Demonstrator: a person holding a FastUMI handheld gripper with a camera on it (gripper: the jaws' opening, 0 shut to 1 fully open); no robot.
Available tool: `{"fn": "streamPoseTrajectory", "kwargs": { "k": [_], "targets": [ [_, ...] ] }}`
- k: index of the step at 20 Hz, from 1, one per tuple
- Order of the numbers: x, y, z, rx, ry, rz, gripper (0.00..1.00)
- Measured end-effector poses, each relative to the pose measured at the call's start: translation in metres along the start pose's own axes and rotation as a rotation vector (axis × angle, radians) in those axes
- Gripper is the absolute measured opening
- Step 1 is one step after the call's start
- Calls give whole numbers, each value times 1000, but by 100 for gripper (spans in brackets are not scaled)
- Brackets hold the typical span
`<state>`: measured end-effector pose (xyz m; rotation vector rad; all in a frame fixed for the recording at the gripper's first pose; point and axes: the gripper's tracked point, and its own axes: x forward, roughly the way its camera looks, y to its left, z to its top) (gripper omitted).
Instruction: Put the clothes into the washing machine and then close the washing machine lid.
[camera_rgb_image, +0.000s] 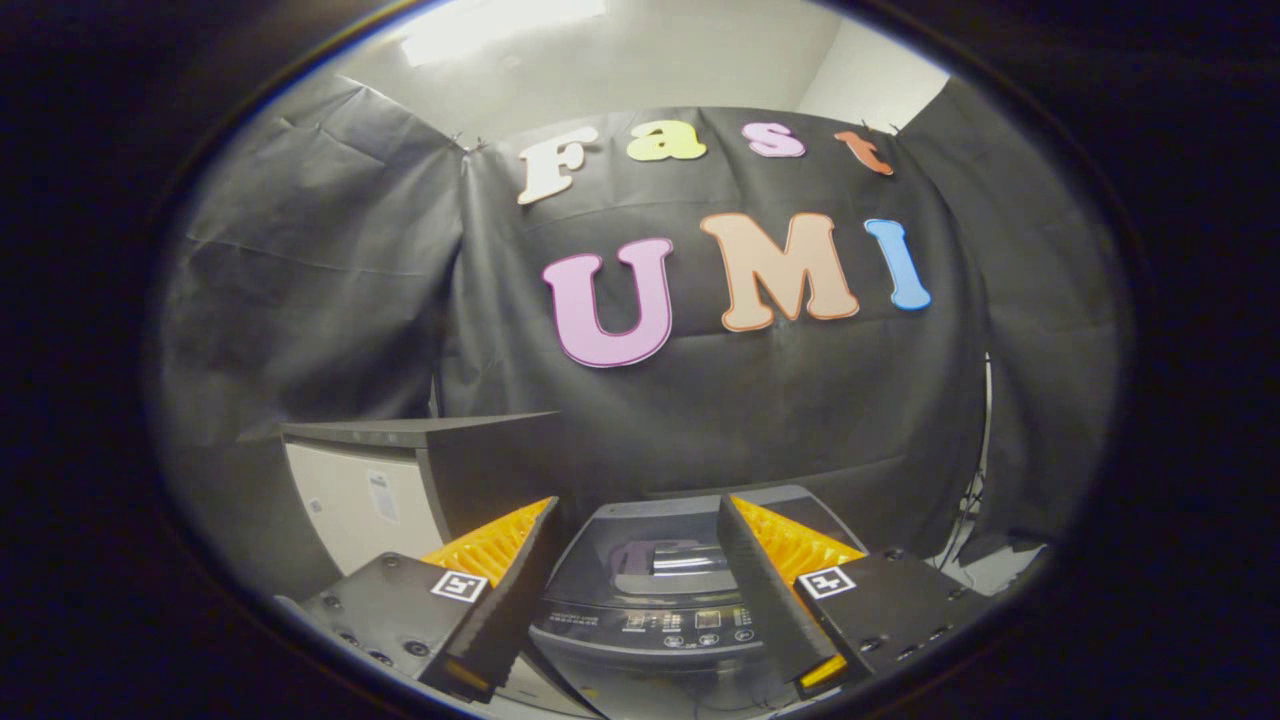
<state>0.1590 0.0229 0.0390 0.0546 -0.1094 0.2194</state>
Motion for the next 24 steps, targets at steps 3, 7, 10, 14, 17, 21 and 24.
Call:
{"fn": "streamPoseTrajectory", "kwargs": {
  "k": [3,7,10,14,17,21,24],
  "targets": [
    [2,0,-10,-6,19,9,97],
    [-4,0,-12,-16,17,20,97],
    [-6,-4,-5,-24,-3,20,97],
    [-5,-17,-10,-32,2,-13,97],
    [-6,-21,-5,-14,-8,-28,97],
    [-11,-14,7,-9,-30,-21,97],
    [-19,-7,17,-14,-51,-13,97]
  ]
}}
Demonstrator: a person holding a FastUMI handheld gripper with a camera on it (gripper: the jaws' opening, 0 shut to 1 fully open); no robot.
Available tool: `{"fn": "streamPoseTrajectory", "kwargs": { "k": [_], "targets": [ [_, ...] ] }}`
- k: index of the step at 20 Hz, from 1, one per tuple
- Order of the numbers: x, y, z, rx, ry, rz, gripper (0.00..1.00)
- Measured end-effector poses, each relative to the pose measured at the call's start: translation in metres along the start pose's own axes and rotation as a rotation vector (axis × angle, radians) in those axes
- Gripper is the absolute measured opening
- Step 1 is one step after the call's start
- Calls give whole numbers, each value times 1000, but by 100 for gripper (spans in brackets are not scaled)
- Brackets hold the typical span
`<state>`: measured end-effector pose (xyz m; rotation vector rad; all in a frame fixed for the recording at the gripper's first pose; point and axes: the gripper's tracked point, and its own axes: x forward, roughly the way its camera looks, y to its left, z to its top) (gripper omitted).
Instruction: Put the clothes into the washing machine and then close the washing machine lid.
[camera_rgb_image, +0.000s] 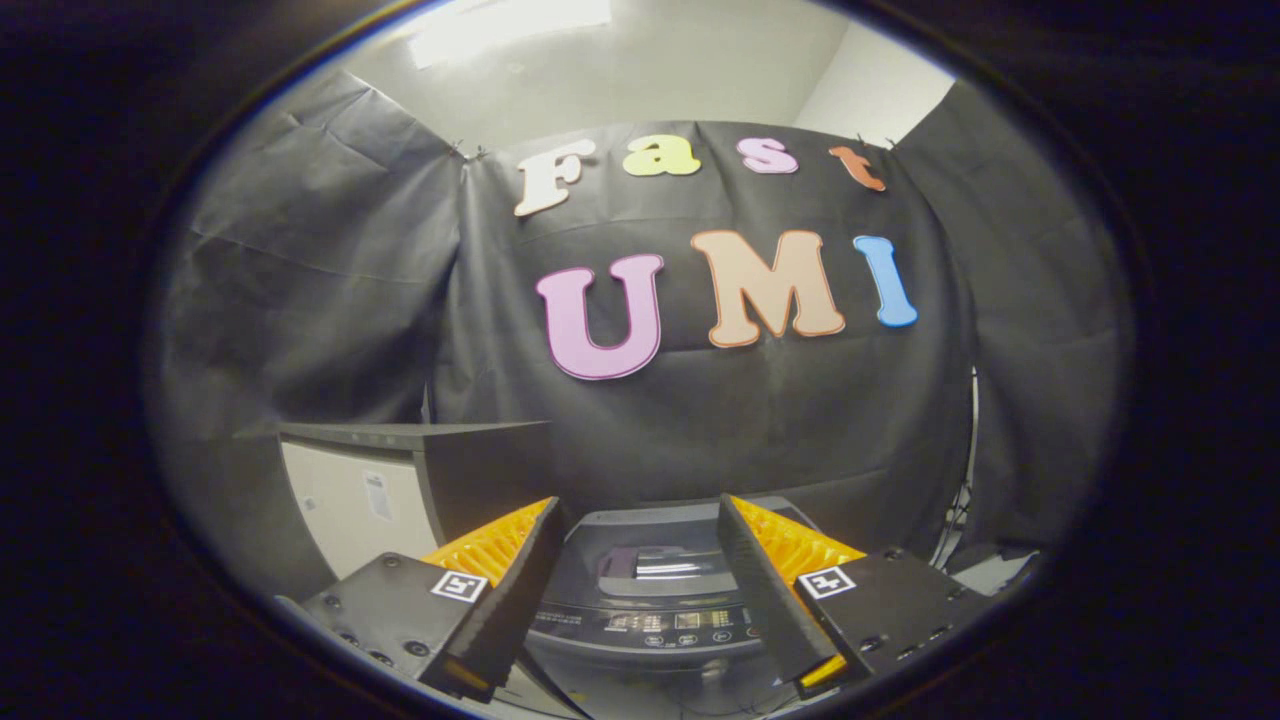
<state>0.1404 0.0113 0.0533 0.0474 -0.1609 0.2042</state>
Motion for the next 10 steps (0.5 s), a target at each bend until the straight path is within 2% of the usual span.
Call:
{"fn": "streamPoseTrajectory", "kwargs": {
  "k": [10],
  "targets": [
    [-9,21,12,3,-27,44,97]
  ]
}}
